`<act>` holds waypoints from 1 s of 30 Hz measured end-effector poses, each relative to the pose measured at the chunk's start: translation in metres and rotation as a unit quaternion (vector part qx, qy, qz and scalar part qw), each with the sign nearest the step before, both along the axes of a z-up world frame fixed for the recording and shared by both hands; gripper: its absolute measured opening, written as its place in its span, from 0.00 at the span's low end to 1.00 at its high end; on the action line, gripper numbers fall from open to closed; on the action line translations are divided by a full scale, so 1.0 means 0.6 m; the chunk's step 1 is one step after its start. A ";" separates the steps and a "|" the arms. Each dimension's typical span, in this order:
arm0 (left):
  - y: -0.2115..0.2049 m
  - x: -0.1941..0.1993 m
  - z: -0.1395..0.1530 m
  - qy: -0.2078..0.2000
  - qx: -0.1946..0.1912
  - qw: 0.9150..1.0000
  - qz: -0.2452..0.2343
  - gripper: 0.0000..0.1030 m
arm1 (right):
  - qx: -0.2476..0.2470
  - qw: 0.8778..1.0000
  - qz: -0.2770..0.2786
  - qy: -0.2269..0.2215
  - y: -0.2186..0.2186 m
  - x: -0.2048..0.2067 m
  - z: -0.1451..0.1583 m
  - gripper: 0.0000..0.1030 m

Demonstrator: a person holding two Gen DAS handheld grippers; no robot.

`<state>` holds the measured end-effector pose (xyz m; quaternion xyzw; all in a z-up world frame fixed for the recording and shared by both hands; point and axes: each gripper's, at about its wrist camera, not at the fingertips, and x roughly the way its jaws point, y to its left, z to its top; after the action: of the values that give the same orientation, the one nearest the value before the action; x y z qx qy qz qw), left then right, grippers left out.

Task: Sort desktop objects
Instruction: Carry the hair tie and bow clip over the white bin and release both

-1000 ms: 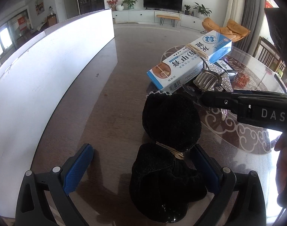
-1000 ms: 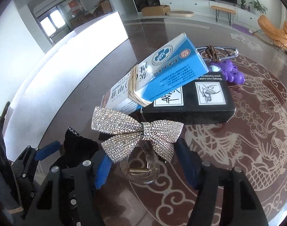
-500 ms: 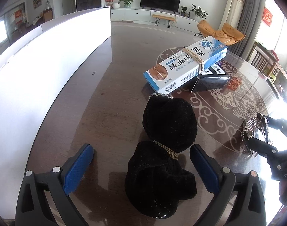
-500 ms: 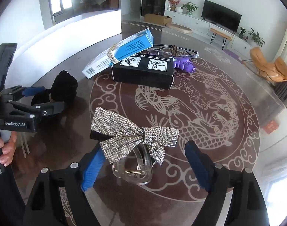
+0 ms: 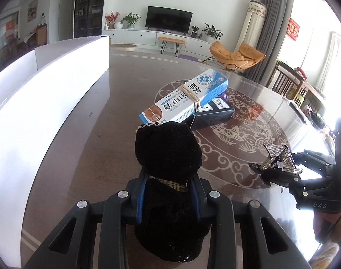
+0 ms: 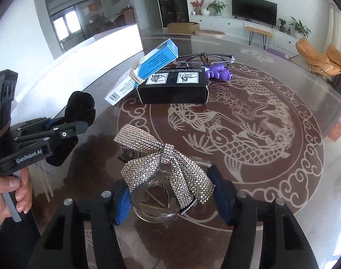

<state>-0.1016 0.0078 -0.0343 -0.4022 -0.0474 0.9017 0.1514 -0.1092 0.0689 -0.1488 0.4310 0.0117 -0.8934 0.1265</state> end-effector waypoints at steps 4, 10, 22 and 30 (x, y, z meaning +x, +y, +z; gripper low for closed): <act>-0.047 0.024 0.059 0.010 0.049 0.998 0.023 0.31 | 0.006 0.999 0.018 0.040 -0.016 0.003 0.058 0.59; -0.206 0.020 0.198 0.072 0.046 0.991 0.106 0.31 | -0.030 0.991 0.091 0.092 -0.145 -0.062 0.172 0.59; -0.519 -0.061 0.115 -0.087 -0.045 0.952 0.288 0.35 | -0.069 0.963 0.256 0.039 -0.567 -0.176 0.173 0.60; -0.504 -0.021 0.088 -0.066 -0.071 0.947 0.307 0.81 | -0.101 0.965 0.244 0.004 -0.575 -0.181 0.120 0.83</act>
<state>-0.1145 -0.2943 0.0183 -0.4365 -0.1141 0.8771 -0.1649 -0.2178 -0.2760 -0.0769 0.3967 0.0264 -0.8337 0.3832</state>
